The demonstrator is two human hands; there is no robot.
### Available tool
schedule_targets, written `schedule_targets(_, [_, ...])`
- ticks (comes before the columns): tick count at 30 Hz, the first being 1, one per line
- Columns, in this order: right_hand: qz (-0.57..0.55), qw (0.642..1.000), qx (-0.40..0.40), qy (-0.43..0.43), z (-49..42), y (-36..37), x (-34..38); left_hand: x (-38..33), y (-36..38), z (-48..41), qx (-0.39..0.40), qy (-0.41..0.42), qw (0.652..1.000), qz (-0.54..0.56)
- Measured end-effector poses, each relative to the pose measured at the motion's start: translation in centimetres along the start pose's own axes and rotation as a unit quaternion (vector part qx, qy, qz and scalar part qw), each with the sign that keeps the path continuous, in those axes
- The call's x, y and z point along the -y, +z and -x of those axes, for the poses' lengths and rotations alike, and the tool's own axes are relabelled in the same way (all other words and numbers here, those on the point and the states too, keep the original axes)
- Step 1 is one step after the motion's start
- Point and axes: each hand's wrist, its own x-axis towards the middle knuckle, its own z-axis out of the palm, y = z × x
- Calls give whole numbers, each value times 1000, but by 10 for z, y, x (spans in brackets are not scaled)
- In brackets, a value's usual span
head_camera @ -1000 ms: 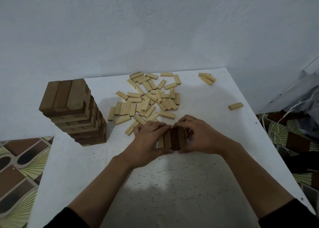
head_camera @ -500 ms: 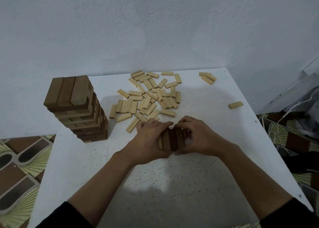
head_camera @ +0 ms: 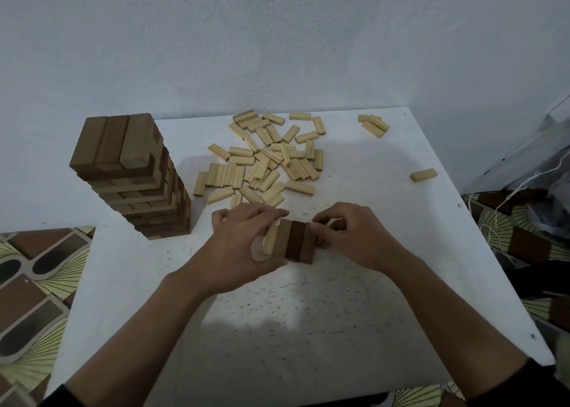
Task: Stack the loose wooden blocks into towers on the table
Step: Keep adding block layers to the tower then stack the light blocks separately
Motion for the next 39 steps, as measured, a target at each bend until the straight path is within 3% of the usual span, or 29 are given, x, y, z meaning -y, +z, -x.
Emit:
schedule_targets(3, [-37, 999, -13, 20, 5, 6, 0, -15, 7, 12, -65, -38, 996, -41])
schedule_targets(9, [-55, 998, -27, 14, 9, 20, 8, -30, 24, 16, -73, -41, 993, -80])
schedule_targets(18, [-5, 998, 25, -52, 13, 18, 5, 0, 0, 5, 55, 14, 998, -4])
schedule_targets(22, [78, 991, 61, -92, 13, 23, 3, 7, 6, 15, 25, 15, 999, 13])
schedule_targets(26, [84, 990, 46, -102, 10, 29, 5, 12, 10, 27, -16, -22, 999, -21])
schedule_targets(33, [88, 987, 64, -118, 0, 23, 11, 9, 5, 26, 7, -34, 996, -81])
schedule_targets(39, [82, 986, 63, -129, 0, 24, 11, 6, 1, 23, -2, -29, 997, -69])
